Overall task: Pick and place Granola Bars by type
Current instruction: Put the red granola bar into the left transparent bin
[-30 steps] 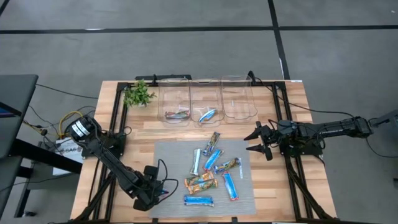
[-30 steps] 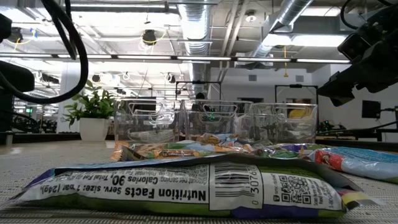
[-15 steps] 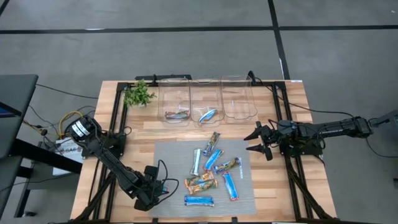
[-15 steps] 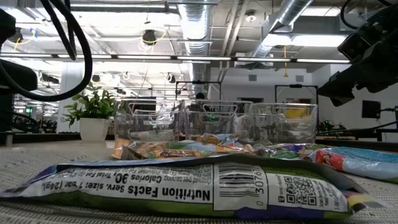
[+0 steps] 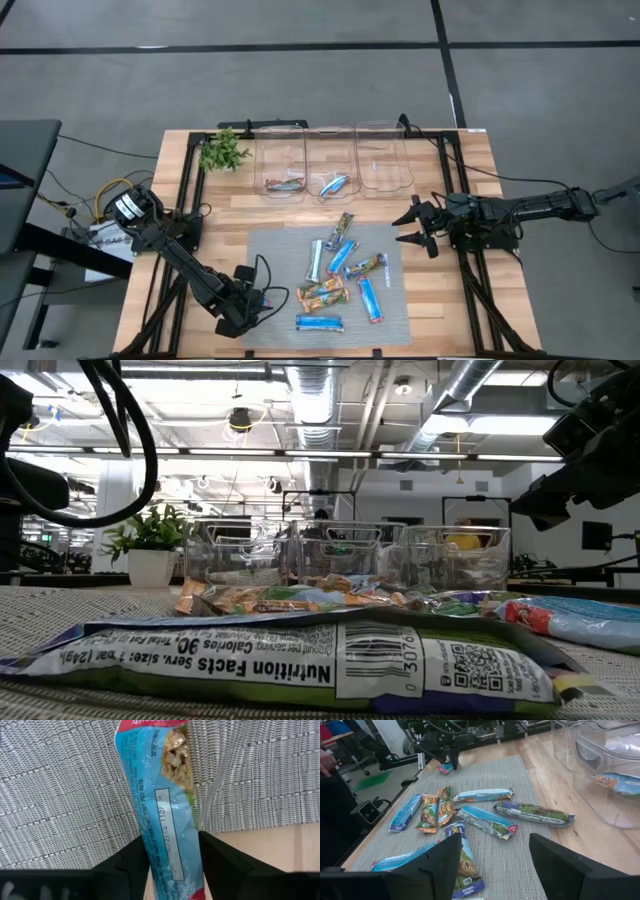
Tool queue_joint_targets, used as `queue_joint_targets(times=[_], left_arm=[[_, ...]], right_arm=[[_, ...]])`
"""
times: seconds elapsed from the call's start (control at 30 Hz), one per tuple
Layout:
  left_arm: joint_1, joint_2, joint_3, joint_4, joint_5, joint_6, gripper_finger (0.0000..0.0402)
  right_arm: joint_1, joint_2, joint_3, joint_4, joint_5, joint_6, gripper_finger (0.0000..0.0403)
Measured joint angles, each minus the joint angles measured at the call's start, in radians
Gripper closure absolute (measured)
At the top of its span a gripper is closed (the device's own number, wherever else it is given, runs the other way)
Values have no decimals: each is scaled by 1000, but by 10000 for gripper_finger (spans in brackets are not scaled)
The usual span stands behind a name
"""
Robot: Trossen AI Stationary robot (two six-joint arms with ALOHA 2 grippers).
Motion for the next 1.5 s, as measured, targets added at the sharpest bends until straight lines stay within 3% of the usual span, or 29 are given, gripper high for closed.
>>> queue_joint_targets(times=[0.43, 0.73, 0.93, 1.5], left_arm=[[-2, -5, 12, -33, 39, 5, 156], [3, -58, 23, -185, -12, -6, 159], [2, -61, 23, -180, 41, -43, 159], [3, -61, 0, -163, -13, -66, 159]], right_arm=[[0, 0, 0, 0, 0, 0, 177], [0, 0, 0, 0, 0, 0, 177], [0, 0, 0, 0, 0, 0, 177], [0, 0, 0, 0, 0, 0, 177]])
